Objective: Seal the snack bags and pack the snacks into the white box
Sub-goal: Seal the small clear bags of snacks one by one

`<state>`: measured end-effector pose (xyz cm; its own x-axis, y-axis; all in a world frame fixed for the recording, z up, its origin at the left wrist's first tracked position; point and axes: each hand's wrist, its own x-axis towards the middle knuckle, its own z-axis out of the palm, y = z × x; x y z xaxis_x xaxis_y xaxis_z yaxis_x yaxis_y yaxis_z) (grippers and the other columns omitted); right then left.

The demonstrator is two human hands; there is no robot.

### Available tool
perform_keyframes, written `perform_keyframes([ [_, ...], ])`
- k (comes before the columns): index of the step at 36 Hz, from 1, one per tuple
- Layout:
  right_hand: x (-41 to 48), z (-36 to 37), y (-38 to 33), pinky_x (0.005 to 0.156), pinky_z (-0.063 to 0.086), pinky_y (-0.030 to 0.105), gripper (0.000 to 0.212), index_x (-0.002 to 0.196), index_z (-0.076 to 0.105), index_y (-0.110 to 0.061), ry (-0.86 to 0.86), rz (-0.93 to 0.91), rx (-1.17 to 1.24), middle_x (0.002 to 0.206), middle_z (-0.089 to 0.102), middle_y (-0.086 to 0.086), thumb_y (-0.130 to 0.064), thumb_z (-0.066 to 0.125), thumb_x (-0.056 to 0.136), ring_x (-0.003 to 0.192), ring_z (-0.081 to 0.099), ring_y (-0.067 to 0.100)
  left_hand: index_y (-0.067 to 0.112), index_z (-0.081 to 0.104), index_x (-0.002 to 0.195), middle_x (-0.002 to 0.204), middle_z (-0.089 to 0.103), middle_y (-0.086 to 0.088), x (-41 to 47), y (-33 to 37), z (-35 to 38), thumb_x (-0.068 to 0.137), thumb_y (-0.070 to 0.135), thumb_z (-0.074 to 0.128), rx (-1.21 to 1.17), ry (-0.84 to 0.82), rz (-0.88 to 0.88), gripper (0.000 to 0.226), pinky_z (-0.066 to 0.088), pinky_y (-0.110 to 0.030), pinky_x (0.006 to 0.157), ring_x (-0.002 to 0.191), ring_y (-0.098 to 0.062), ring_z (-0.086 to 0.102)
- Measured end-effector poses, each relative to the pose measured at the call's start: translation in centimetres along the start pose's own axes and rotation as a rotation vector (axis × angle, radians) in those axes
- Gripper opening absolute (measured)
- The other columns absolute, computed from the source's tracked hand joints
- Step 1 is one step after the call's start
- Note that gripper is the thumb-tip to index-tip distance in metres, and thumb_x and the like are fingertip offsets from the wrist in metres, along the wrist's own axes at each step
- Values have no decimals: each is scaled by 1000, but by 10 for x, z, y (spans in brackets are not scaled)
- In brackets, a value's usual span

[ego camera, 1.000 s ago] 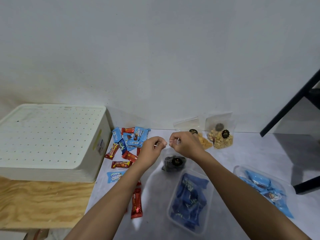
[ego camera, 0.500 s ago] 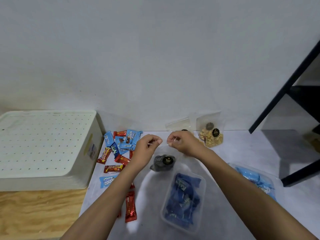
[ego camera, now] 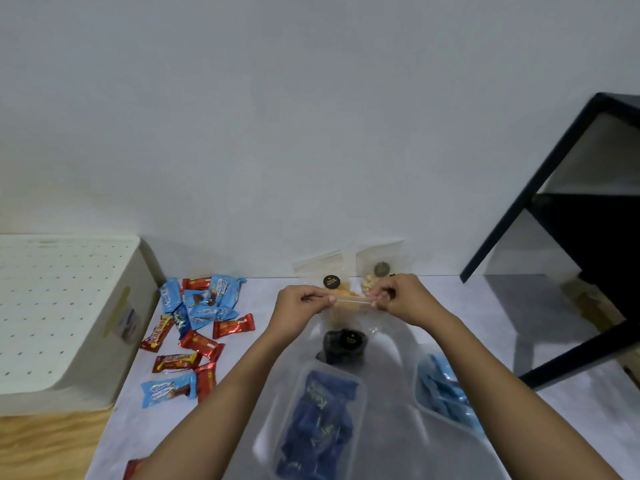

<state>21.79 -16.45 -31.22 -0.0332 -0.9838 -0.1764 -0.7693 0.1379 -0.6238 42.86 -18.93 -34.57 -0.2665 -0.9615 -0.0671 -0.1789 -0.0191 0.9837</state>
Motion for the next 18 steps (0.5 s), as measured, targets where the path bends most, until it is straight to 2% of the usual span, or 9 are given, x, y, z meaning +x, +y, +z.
perform_keyframes([
  [3, 17, -6, 10, 52, 40, 2, 29, 86, 75, -9, 56, -2, 43, 73, 63, -3, 6, 50, 81, 61, 53, -1, 8, 74, 88, 74, 71, -2, 15, -3, 14, 77, 10, 73, 13, 53, -29, 11, 51, -13, 65, 65, 0, 65],
  [5, 30, -6, 17, 54, 43, 3, 32, 86, 74, -6, 82, -2, 86, 76, 65, 2, 9, 46, 81, 62, 55, 3, 12, 75, 83, 72, 71, 0, 26, -7, 22, 76, 11, 73, 22, 101, -49, 7, 51, -15, 68, 66, -3, 65],
  [7, 45, -6, 24, 58, 46, 10, 33, 81, 73, -9, 82, -11, 111, 78, 68, 3, 9, 46, 80, 65, 58, 7, 14, 74, 78, 59, 66, 13, 38, -10, 28, 77, 11, 72, 38, 131, -63, 4, 48, -13, 65, 59, 1, 59],
  [9, 58, -5, 30, 60, 42, 5, 24, 81, 73, -10, 50, -50, 78, 75, 66, -1, 5, 54, 79, 67, 57, 6, 14, 72, 75, 52, 59, 17, 47, -12, 33, 79, 9, 70, 62, 160, -65, 7, 42, -7, 60, 54, 6, 52],
  [12, 73, -6, 35, 60, 38, -1, 5, 81, 73, -11, 11, -131, 34, 72, 63, -5, -8, 69, 78, 69, 56, 6, 12, 70, 75, 61, 60, 14, 57, -13, 37, 81, 9, 67, 110, 176, -55, 7, 39, -3, 59, 57, 8, 53],
  [14, 82, -6, 39, 64, 41, 6, 3, 76, 71, -15, -26, -161, 53, 72, 64, -5, -13, 71, 78, 69, 59, 8, 15, 70, 76, 70, 63, 11, 63, -16, 38, 81, 12, 67, 149, 175, -38, 6, 43, -8, 64, 65, 6, 56],
  [16, 89, -5, 42, 70, 48, 20, 6, 74, 69, -18, -51, -186, 57, 72, 65, -4, -14, 70, 78, 72, 62, 11, 21, 68, 77, 81, 64, 7, 68, -22, 40, 80, 15, 69, 202, 224, -22, 7, 47, -17, 71, 76, -2, 57],
  [18, 93, -3, 42, 72, 51, 27, 6, 74, 70, -19, -47, -207, 46, 73, 66, -6, -15, 69, 78, 74, 63, 11, 20, 64, 80, 85, 59, 2, 71, -25, 43, 76, 15, 72, 231, 326, -21, 10, 45, -15, 70, 77, -9, 54],
])
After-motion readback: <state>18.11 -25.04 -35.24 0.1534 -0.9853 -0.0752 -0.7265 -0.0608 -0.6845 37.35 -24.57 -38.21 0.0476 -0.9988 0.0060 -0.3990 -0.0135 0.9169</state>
